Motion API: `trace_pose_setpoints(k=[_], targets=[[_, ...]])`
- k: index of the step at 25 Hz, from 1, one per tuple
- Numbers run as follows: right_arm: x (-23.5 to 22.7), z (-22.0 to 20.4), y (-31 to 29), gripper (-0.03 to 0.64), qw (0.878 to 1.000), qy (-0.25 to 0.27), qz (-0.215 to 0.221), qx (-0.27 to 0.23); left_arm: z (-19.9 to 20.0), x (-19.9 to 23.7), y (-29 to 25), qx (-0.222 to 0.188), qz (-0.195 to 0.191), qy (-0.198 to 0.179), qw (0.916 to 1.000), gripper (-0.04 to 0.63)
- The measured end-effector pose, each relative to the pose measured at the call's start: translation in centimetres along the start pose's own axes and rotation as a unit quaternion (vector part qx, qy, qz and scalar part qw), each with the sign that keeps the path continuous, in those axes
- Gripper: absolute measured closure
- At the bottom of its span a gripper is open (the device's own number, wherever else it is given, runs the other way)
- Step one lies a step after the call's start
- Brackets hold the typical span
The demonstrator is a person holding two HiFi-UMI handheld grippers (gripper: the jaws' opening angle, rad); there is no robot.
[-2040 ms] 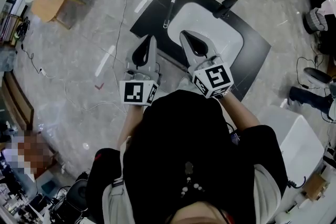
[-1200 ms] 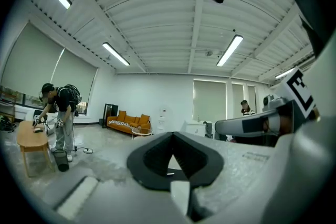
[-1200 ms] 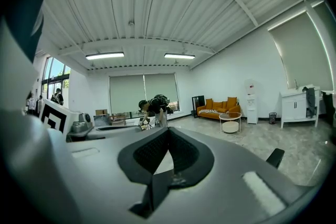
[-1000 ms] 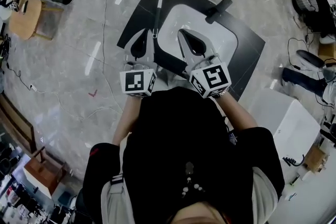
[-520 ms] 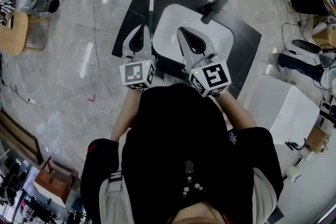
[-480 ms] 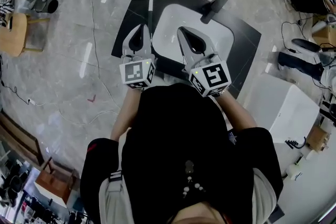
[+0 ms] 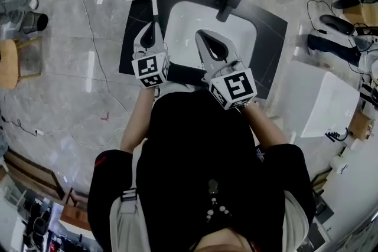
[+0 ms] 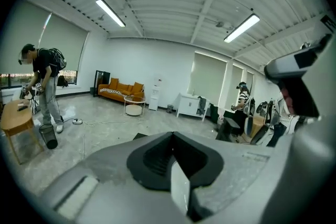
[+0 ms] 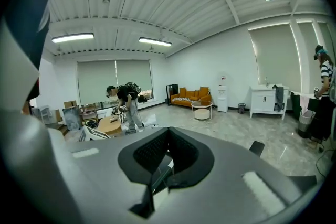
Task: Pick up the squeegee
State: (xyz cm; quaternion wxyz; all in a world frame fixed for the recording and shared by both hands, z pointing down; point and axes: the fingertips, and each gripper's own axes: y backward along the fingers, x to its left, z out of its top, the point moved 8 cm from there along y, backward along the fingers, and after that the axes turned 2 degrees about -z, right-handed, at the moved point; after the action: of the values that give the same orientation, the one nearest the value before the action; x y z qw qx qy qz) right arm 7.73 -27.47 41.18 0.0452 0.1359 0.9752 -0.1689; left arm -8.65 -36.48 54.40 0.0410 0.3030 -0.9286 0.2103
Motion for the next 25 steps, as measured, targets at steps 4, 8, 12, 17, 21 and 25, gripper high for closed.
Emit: trace_pose_setpoints(k=[4,8,12,17,21,25], targets=[[-0.6,-0.2,-0.4,0.615,1.0,-0.011,-0.024,0.009,-1.6,0.6,-2.5,0.035,-0.005,-0.005,0.9994,0.594],[-1.0,-0.6,-0.6,0.615,0.999,-0.022,-0.041,0.015,-3.3,1.3,-4.6,0.065,-0.002,-0.001,0.9978,0.522],[-1.4,-1.1,-0.6,0.615,0.997,-0.033,-0.06,0.019,-5.6,2.3,-6.3,0.105,0.025,0.004,0.9942,0.48],[-1.6,-1.2,-0.4,0.615,0.996,-0.04,-0.078,0.022,-7.4,3.3,-8.0,0.149,0.049,0.012,0.9875,0.432],[-2.1,-1.5,-0.1,0.615,0.994,-0.048,-0.094,0.026,-8.2,3.4,-9.5,0.162,0.058,0.0,0.985,0.393],[-2.5,-1.9,-0.2,0.615,0.993,-0.054,-0.105,0.029,-9.4,3.8,-10.7,0.181,0.063,0.005,0.9814,0.393]])
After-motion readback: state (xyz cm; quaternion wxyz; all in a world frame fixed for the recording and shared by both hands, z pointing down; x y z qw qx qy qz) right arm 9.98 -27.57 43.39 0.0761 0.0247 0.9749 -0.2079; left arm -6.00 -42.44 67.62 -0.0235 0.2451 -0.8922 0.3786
